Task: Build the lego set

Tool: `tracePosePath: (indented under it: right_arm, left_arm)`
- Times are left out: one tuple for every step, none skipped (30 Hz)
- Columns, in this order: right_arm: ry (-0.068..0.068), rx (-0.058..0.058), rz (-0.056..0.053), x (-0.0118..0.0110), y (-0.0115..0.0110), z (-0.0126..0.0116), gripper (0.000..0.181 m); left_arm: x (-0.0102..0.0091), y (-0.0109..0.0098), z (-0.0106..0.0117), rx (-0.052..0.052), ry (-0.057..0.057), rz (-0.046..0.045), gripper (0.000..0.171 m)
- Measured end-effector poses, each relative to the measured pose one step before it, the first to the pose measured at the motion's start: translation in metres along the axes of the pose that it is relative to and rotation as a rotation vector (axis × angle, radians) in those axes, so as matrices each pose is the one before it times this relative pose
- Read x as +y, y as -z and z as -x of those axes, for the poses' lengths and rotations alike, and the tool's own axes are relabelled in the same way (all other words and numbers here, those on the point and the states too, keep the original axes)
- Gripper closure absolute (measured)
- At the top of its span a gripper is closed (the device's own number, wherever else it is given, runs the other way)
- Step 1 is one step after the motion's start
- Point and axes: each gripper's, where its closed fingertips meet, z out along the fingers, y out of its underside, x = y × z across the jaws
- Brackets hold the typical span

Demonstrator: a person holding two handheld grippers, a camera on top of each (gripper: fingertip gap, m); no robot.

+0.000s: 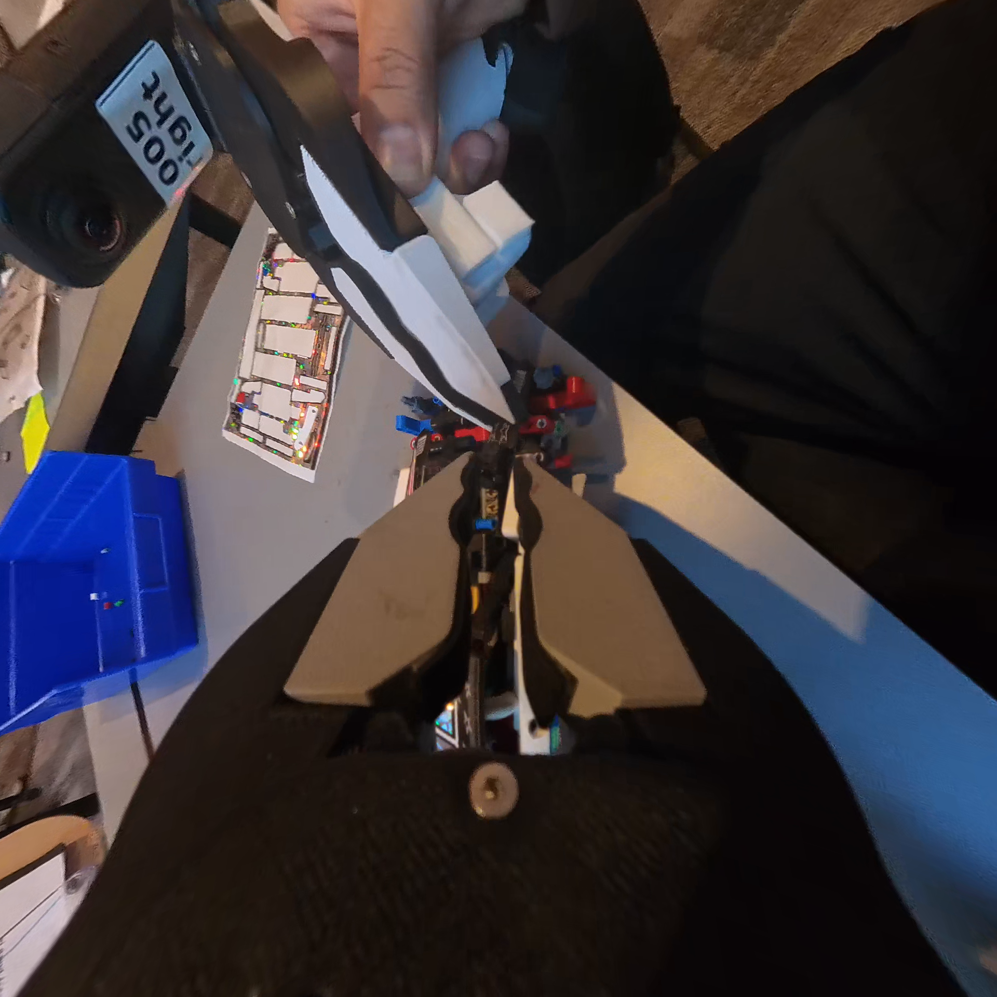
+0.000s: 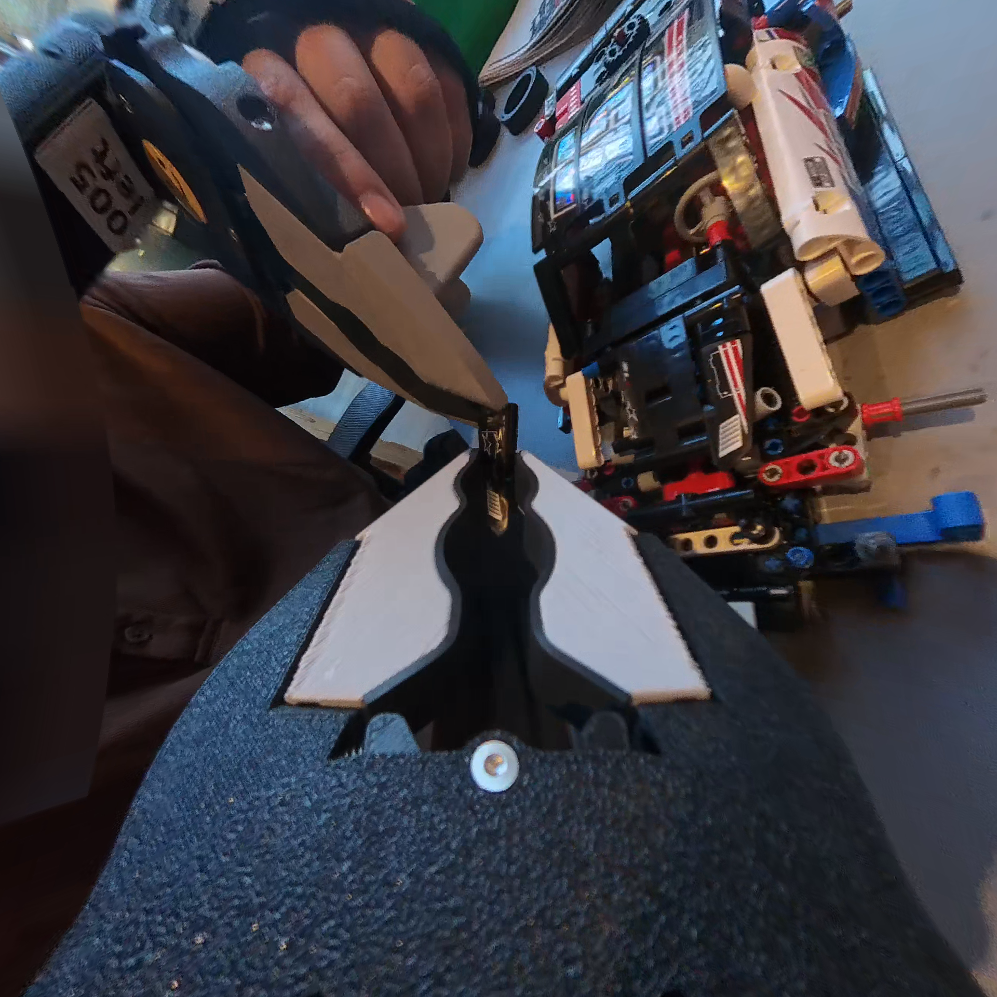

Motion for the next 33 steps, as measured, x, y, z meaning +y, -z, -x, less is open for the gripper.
tracePosePath:
  right_arm:
    - [-0.0032,-0.0127,-0.0052,0.00109,0.00001,0.00184,0.168]
    - [-0.0041,-0.0143,-0.0086,0.00085,0.00022,0.00141,0.168]
    - [-0.0049,-0.0136,-0.0083,0.00079,0.00032,0.00102,0.17]
    - [-0.0023,-0.0112,-0.0063,0.00083,0.00004,0.00093,0.169]
    - [0.007,-0.0025,-0.0061,0.00046,-0.00018,-0.00008,0.168]
    - [0.0163,0.0028,-0.0091,-0.00035,0.00008,-0.00049,0.168]
    - [0.02,0.0111,-0.0092,-0.00025,-0.00013,-0.00127,0.168]
    - [0.0261,0.0221,-0.0089,-0.00016,-0.00035,-0.00217,0.167]
    - [0.0334,0.034,-0.006,0.00029,-0.00059,-0.00305,0.167]
    - [0.0401,0.0342,-0.0009,0.00105,-0.00077,-0.00237,0.166]
    - [0.045,0.0363,-0.0031,0.00066,-0.00069,-0.00198,0.167]
    - [0.048,0.0344,-0.008,-0.00057,-0.00054,-0.00097,0.167]
    - [0.0474,0.0331,-0.0112,-0.00154,-0.00028,-0.00042,0.167]
    - [0.0439,0.0368,-0.0115,-0.00222,0.00022,-0.00096,0.167]
    - [0.04,0.0379,-0.0073,-0.00182,0.00033,-0.00138,0.166]
    - [0.0366,0.0331,-0.0004,-0.00088,0.00021,-0.00097,0.167]
    - [0.0341,0.031,-0.0005,-0.00082,0.00043,-0.00107,0.168]
    - [0.0287,0.0253,0.0,-0.00027,0.00019,-0.00082,0.168]
    - [0.0181,0.0167,0.0031,0.00027,-0.00023,-0.00034,0.168]
    - [0.0083,0.01,0.001,0.0001,-0.00018,-0.00042,0.169]
    - [0.0031,0.0069,-0.0036,-0.00011,-0.0005,-0.00057,0.168]
    - [-0.0027,0.0022,-0.0087,-0.00012,-0.00091,-0.00063,0.169]
    - [-0.0127,-0.0045,-0.0127,-0.00038,-0.00096,-0.00043,0.168]
    - [-0.0235,-0.0129,-0.0139,-0.00067,-0.00049,-0.00006,0.168]
    - [-0.0306,-0.0197,-0.0161,-0.00137,-0.00008,0.0005,0.168]
    - [-0.0324,-0.0227,-0.0161,-0.00163,0.00004,0.00077,0.167]
    - [-0.0298,-0.0216,-0.0159,-0.00195,0.00027,0.00072,0.167]
    - [-0.0247,-0.0155,-0.0173,-0.00196,0.0003,0.00016,0.167]
    - [-0.0195,-0.0085,-0.0159,-0.00163,-0.00002,-0.00054,0.167]
    - [-0.0164,-0.0036,-0.0112,-0.00099,-0.00007,-0.00103,0.167]
    - [-0.0133,-0.0005,-0.001,0.00052,-0.00062,-0.00117,0.167]
    - [-0.0073,0.0027,0.0071,0.0015,-0.00087,-0.00124,0.167]
    - [0.0,0.0074,0.0035,0.00083,-0.00052,-0.00117,0.167]
  left_arm:
    - [-0.00052,-0.00061,-0.00149,-0.0164,-0.0165,0.00596,0.163]
    - [-0.00071,-0.00013,-0.00111,-0.017,-0.0127,0.00537,0.163]
    - [-0.00061,0.00013,-0.00133,-0.0105,-0.0064,0.00605,0.163]
    - [-0.00061,0.0,-0.00143,-0.0037,0.0045,0.00554,0.163]
    - [0.0,-0.00023,-0.00042,-0.0049,0.0123,0.00844,0.163]
    - [0.00093,-0.00068,-0.00055,-0.0035,0.0142,0.01034,0.164]
    - [0.00124,-0.00101,-0.00019,-0.0038,0.0177,0.00835,0.164]
    - [0.00173,-0.0014,0.00006,-0.0006,0.0268,0.00749,0.164]
    - [0.00107,-0.00141,-0.00014,0.0041,0.0334,0.00036,0.164]
    - [0.00042,-0.00113,-0.00081,0.0121,0.0401,-0.00664,0.166]
    - [0.00018,-0.00063,0.0002,0.0091,0.0417,-0.00915,0.166]
    - [-0.00089,-0.00019,0.00016,0.0083,0.0353,-0.01688,0.166]
    - [-0.0012,-0.00003,0.00005,0.0069,0.0287,-0.01756,0.166]
    - [0.00039,-0.00029,-0.00003,0.0077,0.0236,-0.00603,0.166]
    - [0.00035,-0.00031,0.00073,-0.0017,0.0116,-0.00426,0.166]
    - [-0.00022,-0.00013,0.0011,-0.0086,0.0025,-0.00631,0.166]
    - [0.00003,-0.00024,0.00086,-0.0087,-0.0012,-0.00327,0.166]
    - [0.00013,-0.00003,0.00083,-0.0098,-0.0073,-0.00359,0.166]
    - [0.00036,-0.00028,0.00003,-0.0053,-0.0085,-0.00307,0.166]
    - [0.00041,-0.00046,-0.00011,-0.0043,-0.007,-0.00492,0.166]
    - [0.00083,-0.00025,0.00044,-0.007,-0.0082,-0.00251,0.166]
    - [0.00134,-0.00001,0.00049,-0.0057,-0.0086,0.00183,0.166]
    - [0.00086,0.00029,0.00057,-0.0064,-0.0082,-0.00039,0.166]
    - [0.00033,0.0006,0.00045,-0.0071,-0.0067,-0.00433,0.167]
    - [0.00025,0.00079,0.00044,-0.0092,-0.0026,-0.00521,0.167]
    - [-0.00007,0.00114,0.00062,-0.0111,-0.0041,-0.00531,0.166]
    - [-0.00057,0.0012,0.00076,-0.0138,-0.0067,-0.00779,0.166]
    - [-0.00028,0.0008,0.00119,-0.0135,-0.004,-0.00509,0.166]
    - [-0.00003,0.00034,0.00158,-0.0148,-0.0009,-0.00242,0.167]
    - [0.0004,-0.00036,0.00111,-0.0111,0.0001,-0.00019,0.167]
    - [0.00128,-0.0007,0.00001,-0.0017,0.0026,0.00484,0.167]
    - [0.00162,-0.00118,-0.00088,0.006,0.0081,0.0068,0.167]
    - [0.0011,-0.00099,-0.00013,0.0013,0.0088,0.00267,0.167]
